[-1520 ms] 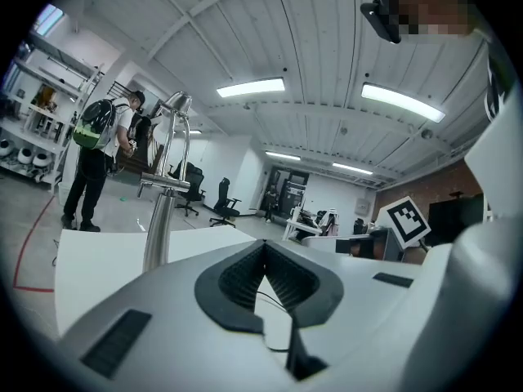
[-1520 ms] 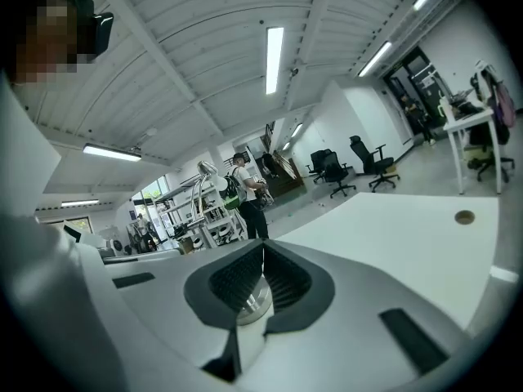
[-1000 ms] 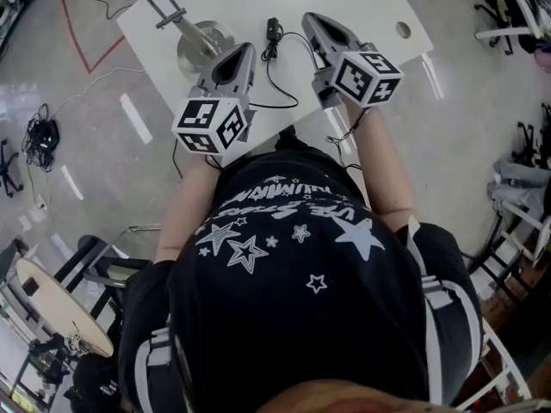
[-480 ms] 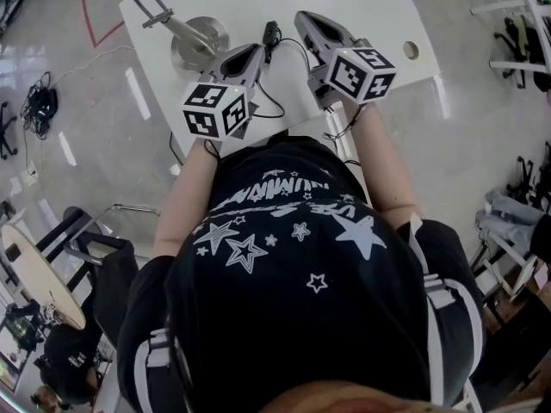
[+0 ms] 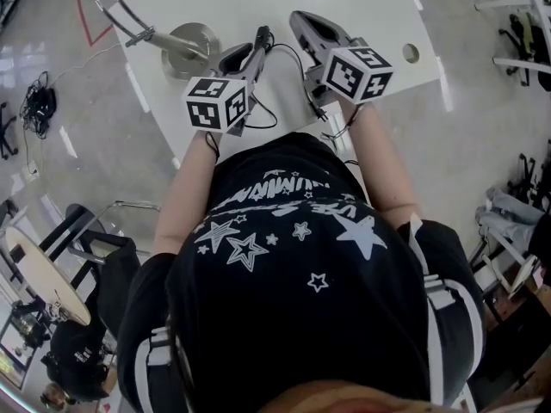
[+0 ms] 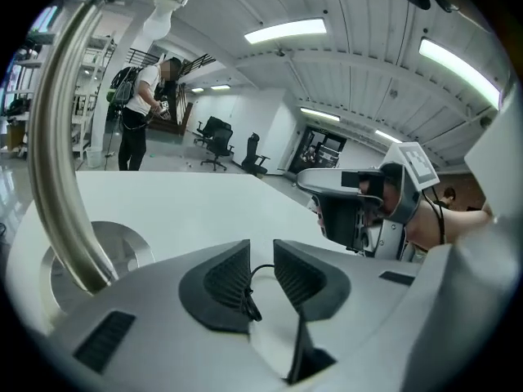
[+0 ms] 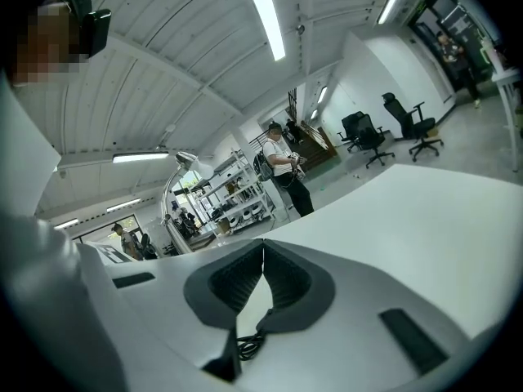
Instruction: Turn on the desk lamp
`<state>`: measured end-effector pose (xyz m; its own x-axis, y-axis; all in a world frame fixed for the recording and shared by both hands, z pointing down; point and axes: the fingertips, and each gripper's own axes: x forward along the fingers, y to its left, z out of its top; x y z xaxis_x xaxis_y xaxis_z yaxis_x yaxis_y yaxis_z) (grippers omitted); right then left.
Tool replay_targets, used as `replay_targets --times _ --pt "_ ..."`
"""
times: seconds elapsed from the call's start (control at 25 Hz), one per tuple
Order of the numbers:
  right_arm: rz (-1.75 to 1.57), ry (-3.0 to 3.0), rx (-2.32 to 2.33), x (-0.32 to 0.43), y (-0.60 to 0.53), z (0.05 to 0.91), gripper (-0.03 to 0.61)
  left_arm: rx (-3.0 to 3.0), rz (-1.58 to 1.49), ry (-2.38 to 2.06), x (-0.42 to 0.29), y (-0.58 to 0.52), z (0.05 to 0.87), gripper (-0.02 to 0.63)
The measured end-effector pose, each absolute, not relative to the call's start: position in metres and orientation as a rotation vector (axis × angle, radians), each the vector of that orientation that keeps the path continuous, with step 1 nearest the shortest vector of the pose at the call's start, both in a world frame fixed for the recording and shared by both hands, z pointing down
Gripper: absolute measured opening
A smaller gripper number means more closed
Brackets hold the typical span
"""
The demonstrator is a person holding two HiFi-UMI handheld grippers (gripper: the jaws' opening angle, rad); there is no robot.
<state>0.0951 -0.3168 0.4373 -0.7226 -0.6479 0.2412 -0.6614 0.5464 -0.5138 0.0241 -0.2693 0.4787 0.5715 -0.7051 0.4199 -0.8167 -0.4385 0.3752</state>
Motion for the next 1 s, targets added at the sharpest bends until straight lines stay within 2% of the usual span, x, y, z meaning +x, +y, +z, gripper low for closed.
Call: replay_targets --times 0.2,0.4,0.76,1.0 --pt "0.966 -2.715 1.162 0.099 -0.325 0.449 0.006 2.187 0.344 -1.217 0.022 -0.277 0.503 0.092" --pt "0.997 -2.695 1.152 0.096 -0.331 0.459 0.006 2.111 0.408 -1.189 0.022 -0.284 0.526 0.164" --pt "1.031 -2.669 1.146 0.092 -0.339 0.474 0.006 2.062 0.448 -1.135 0.032 -0.301 0.547 0.201" --pt "1.045 -2.653 1.139 0.093 -0.34 0.481 0.005 2.039 0.486 -1.111 0.036 -0.302 0.559 0.201"
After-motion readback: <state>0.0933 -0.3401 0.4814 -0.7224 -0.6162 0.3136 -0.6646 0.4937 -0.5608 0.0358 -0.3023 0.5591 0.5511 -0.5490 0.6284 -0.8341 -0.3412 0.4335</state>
